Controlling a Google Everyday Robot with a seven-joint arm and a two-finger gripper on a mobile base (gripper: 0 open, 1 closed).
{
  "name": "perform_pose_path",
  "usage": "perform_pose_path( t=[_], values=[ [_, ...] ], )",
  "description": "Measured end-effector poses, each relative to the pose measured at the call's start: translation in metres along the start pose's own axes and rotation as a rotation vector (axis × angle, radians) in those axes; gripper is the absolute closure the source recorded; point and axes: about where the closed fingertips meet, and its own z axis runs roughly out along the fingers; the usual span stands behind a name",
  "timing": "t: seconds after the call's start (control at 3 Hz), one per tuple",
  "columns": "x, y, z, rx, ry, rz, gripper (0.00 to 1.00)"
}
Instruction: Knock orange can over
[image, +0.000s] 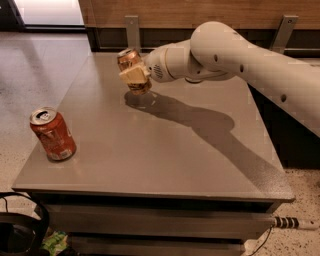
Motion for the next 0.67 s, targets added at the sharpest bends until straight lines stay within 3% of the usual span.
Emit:
perform_pose_path(
  t=[0.33, 0.67],
  values=[
    [0.0077, 0.005, -0.0048, 0.003, 0.075, -0.006, 1.0],
    [0.0128, 0.0135, -0.0135, 0.019, 0.192, -0.025, 1.0]
  ],
)
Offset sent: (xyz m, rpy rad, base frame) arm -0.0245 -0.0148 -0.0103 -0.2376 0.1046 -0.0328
